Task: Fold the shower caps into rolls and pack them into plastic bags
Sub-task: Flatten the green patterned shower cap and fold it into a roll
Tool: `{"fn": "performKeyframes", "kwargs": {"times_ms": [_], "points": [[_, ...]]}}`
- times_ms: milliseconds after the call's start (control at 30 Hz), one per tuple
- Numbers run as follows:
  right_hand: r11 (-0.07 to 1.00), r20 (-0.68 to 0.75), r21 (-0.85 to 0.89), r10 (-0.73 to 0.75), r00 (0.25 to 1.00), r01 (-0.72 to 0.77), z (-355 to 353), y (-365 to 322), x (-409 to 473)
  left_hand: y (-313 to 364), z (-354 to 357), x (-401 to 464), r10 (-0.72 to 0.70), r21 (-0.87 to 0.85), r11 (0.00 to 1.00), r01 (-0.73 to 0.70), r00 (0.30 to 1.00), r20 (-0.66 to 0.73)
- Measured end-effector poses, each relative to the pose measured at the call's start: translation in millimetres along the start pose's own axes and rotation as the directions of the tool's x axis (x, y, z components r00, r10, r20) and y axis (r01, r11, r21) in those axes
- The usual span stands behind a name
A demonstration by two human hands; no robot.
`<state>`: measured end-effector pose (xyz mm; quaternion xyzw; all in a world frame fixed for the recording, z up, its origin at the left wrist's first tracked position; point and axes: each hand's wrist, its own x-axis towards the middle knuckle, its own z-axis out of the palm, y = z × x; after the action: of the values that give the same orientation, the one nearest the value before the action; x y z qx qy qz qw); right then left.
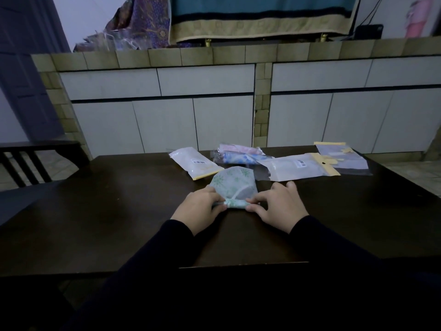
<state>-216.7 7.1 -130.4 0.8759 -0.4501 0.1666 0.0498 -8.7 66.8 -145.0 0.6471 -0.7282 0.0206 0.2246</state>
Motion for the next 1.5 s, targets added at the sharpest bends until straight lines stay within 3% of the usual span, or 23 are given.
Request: {"fn": "performKeyframes", "kwargs": {"times_ms": [267,600,800,967,1067,1167,1267,1500], "points": [[0.997,-0.047,-0.001,-0.079,0.996,0.079,4,3,2,1,3,-1,0.022,0.077,0.997,-0.018,0.998,-0.056],[0.967,0.016,0.233,0.101,0.995,-0.102,15,-1,12,4,-4,10,-0.054,-0.019,0.998,0.054,0.998,-0.033],[0.982,-0.058,0.134,0.142,0.988,-0.133,18,-5,14,8,-4,24,-0.065,0.123,0.990,0.063,0.998,0.010],[0.998,-0.200,0.057,-0.017,0.980,0.029,13,-4,11,2,0,32,-0.014,0.193,0.981,0.021,0.999,-0.034],[0.998,-0.122,0.042,-0.032,0.992,0.038,10,-6,11,-3,4,30,0.120,0.167,0.982,-0.086,0.970,-0.211],[0.999,-0.053,0.034,-0.010,0.999,0.012,10,-3,13,-7,7,27,0.211,0.089,0.976,-0.197,0.960,-0.185],[0.998,0.014,0.061,0.023,1.000,-0.024,10,1,16,-14,4,18,0.139,-0.056,0.987,-0.148,0.981,-0.139],[0.999,0.043,0.018,0.031,0.999,-0.032,10,2,19,-15,-6,17,0.029,-0.130,0.991,-0.030,1.000,-0.012]]}}
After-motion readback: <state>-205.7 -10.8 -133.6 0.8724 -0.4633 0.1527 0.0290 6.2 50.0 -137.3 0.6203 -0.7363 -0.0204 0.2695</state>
